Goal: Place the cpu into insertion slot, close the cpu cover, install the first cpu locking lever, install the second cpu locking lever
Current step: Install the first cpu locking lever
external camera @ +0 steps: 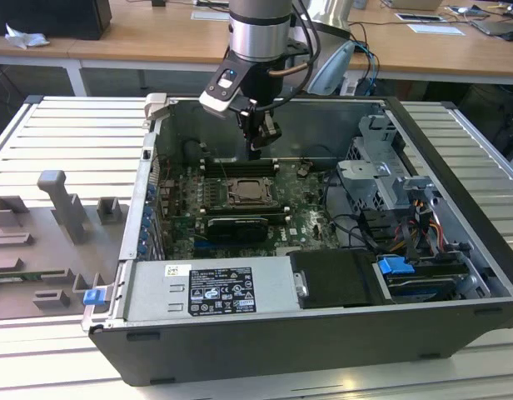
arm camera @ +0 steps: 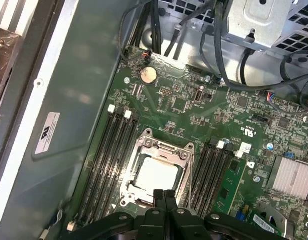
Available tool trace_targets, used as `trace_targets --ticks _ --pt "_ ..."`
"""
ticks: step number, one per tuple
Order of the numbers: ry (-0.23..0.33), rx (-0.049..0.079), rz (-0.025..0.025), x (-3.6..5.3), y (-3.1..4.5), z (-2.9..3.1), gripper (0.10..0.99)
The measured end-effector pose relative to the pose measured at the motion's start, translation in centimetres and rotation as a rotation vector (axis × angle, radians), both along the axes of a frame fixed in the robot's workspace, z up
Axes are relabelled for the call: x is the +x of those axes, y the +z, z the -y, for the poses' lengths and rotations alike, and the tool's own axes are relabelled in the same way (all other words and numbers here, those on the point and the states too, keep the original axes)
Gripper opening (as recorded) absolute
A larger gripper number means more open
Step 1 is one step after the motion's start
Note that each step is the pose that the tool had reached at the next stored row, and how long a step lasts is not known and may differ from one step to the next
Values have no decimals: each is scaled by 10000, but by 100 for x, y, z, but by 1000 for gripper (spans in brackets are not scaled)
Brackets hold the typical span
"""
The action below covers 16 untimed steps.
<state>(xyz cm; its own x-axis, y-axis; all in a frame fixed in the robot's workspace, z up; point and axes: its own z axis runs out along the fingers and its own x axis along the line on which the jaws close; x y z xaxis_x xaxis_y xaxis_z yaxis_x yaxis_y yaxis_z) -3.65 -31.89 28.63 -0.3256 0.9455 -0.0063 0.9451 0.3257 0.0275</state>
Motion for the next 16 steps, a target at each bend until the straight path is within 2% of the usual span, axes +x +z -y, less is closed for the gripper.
trace_targets --ticks 16 --pt "317 0 0 0 0 0 106"
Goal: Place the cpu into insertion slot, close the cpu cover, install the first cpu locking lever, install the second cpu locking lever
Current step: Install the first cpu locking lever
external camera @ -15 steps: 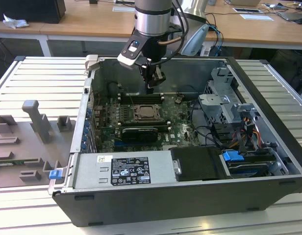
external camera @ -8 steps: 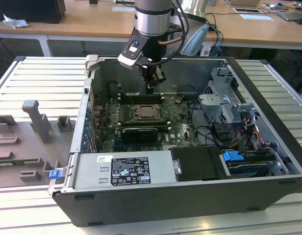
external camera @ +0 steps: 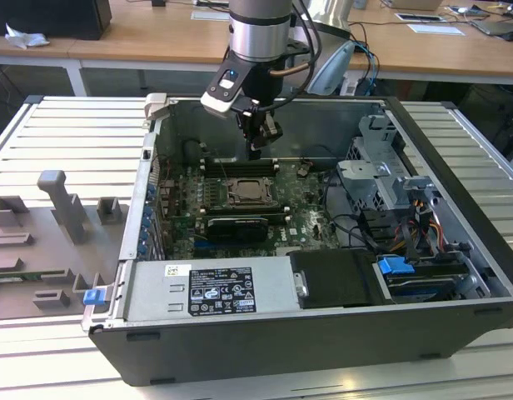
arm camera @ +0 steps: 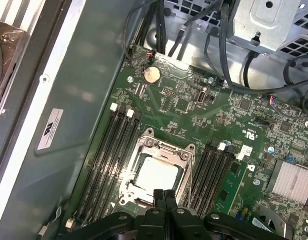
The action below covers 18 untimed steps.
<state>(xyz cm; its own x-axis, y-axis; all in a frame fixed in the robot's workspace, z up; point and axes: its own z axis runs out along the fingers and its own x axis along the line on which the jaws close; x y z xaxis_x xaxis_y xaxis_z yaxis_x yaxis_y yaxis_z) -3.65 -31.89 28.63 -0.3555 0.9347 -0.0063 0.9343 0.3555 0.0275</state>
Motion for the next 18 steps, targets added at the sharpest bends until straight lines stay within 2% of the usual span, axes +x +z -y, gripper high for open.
trace_targets --ticks 18 --pt "508 0 0 0 0 0 106"
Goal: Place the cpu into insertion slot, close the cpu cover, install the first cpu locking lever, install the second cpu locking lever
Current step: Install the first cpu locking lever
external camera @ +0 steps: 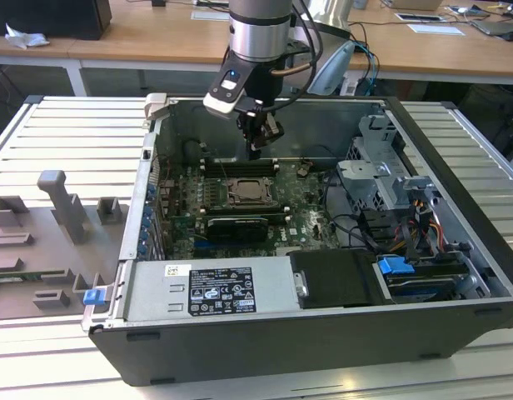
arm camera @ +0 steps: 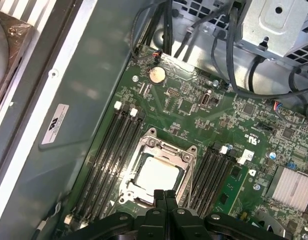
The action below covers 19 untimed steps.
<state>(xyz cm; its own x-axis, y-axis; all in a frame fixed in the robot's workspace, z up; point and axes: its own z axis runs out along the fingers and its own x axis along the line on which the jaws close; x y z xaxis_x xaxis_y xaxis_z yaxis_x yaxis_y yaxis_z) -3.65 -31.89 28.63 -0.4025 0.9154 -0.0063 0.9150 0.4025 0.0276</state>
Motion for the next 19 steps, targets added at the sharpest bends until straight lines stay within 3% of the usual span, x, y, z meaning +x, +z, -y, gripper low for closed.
trace_targets --ticks 19 --pt "651 1 0 0 0 0 106"
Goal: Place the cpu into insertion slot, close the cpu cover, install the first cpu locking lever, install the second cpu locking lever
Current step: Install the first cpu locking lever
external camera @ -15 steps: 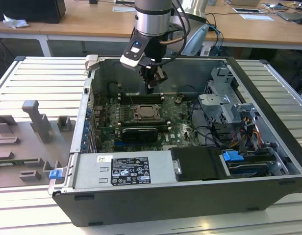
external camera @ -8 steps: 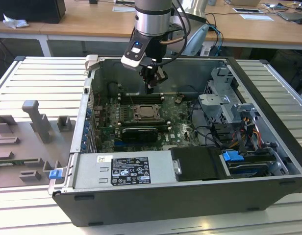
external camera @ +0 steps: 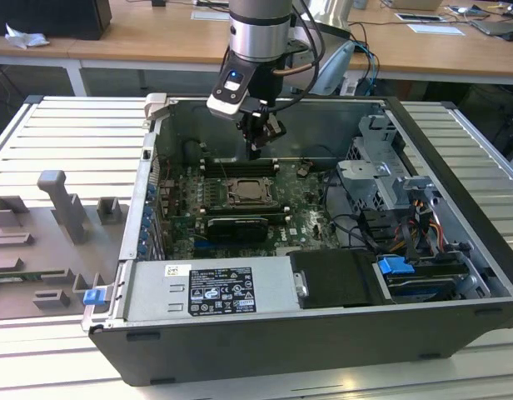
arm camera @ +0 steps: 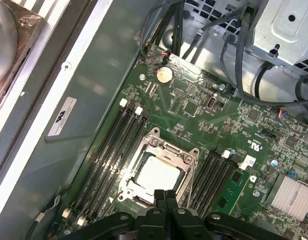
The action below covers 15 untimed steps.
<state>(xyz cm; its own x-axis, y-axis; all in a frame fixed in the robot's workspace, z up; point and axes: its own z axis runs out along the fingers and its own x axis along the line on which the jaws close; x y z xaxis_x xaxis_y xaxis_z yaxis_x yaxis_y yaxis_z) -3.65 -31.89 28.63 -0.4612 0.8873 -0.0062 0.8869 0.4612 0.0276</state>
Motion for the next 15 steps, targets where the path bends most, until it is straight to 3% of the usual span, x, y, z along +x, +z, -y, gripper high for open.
trace_targets --ticks 9,15 --pt "361 -1 0 0 0 0 106" --pt "1569 0 0 0 0 0 106"
